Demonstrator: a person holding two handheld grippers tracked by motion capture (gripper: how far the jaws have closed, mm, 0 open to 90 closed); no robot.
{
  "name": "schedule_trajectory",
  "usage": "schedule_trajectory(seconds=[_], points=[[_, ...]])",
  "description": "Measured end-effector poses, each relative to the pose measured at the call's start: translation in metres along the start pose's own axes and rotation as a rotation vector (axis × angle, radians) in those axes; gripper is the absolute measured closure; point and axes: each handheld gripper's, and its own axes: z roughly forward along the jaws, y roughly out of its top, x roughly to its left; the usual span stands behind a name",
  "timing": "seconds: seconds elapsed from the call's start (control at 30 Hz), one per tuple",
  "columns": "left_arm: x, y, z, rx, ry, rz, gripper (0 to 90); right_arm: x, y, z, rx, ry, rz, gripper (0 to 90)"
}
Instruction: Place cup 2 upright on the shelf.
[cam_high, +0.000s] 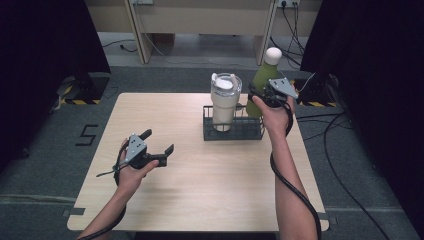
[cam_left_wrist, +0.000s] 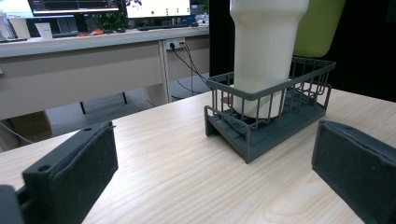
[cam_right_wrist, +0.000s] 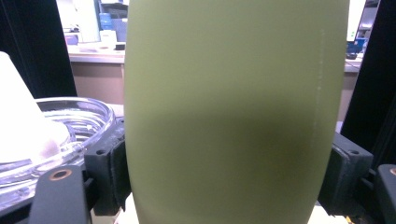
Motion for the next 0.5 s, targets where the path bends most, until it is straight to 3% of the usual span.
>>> schedule_trajectory(seconds=[0.5], points=[[0.0, 0.0, 0.0, 0.0, -0.001, 0.0, 0.0, 0.0, -0.011, 0.013, 0.042, -0.011, 0.006, 21.2]])
